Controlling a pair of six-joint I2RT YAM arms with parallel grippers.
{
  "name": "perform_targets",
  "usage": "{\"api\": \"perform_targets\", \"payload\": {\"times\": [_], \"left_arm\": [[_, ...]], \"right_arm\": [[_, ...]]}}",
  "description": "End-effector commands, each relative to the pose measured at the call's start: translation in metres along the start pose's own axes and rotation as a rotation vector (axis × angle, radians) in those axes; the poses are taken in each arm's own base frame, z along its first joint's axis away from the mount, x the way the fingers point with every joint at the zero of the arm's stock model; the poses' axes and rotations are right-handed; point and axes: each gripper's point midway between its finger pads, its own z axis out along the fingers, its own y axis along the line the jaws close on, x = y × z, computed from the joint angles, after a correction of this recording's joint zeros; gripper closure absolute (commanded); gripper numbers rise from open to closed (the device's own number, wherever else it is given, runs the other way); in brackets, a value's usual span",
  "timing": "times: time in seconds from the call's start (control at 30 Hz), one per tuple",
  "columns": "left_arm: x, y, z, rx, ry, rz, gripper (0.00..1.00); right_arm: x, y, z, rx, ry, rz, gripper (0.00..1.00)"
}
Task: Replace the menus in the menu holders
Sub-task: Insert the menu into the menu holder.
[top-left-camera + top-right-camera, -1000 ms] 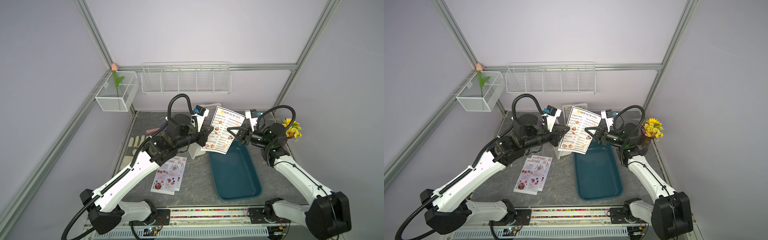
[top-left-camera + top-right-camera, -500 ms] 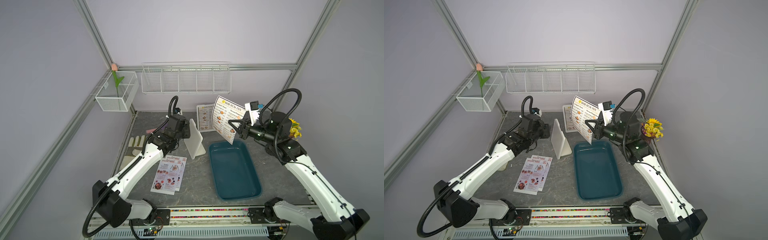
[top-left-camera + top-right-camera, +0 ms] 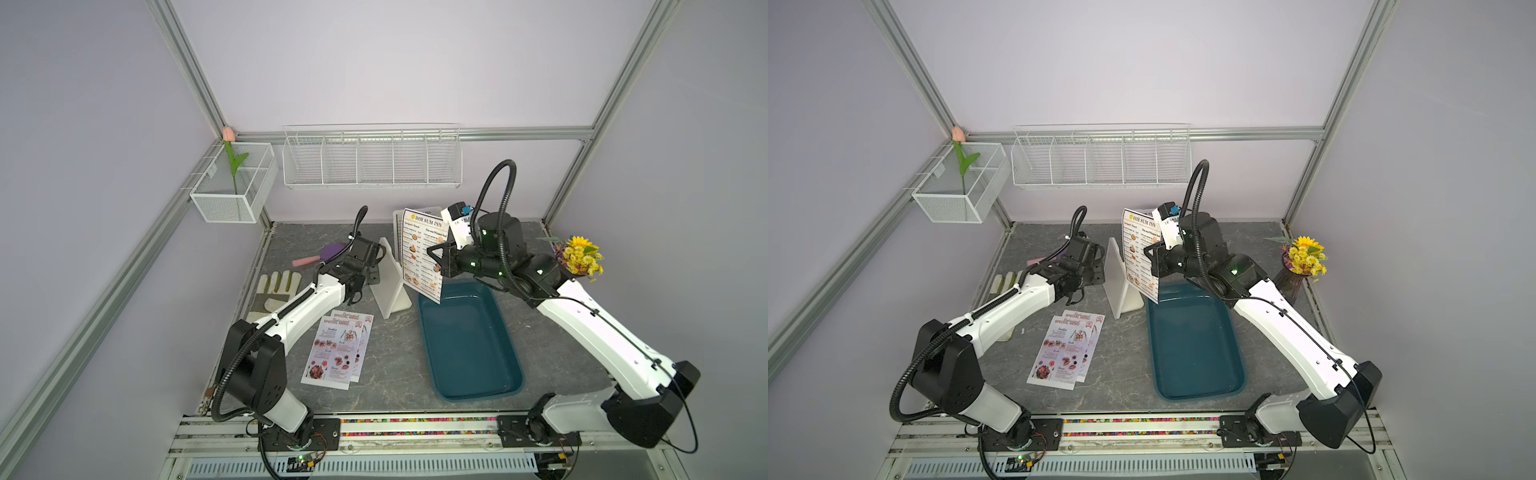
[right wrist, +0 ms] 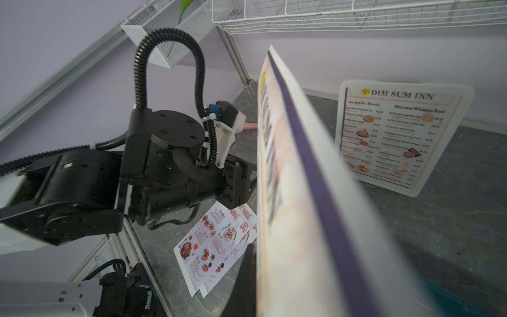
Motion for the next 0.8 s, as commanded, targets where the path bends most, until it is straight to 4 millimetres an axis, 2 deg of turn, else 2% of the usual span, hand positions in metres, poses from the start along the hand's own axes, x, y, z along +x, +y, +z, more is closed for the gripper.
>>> {"api": "perform_targets", "payload": {"times": [0.0, 0.17, 0.37, 0.6, 0.77], "left_arm": [[-0.016, 0.01, -0.011, -0.039, -0.056, -0.038, 0.43], [-0.013, 0.014, -0.017, -0.042, -0.062, -0.04, 0.43], [-0.01, 0.018, -0.02, -0.04, -0.064, -0.044, 0.43], [-0.01, 0.018, -0.023, -0.036, -0.066, -0.046, 0.43], [-0.01, 0.018, -0.023, -0.032, -0.067, -0.049, 0.43]], "right_arm": [[-0.008, -0.001, 0.002, 0.022, -0.006, -0.009, 0.93], [-0.016, 0.002, 0.008, 0.012, -0.02, -0.003, 0.93], [-0.027, 0.01, 0.004, -0.016, -0.05, -0.002, 0.93], [-0.029, 0.014, -0.003, -0.03, -0.059, -0.014, 0.93], [-0.026, 0.009, 0.0, -0.004, -0.048, -0.023, 0.93]]}}
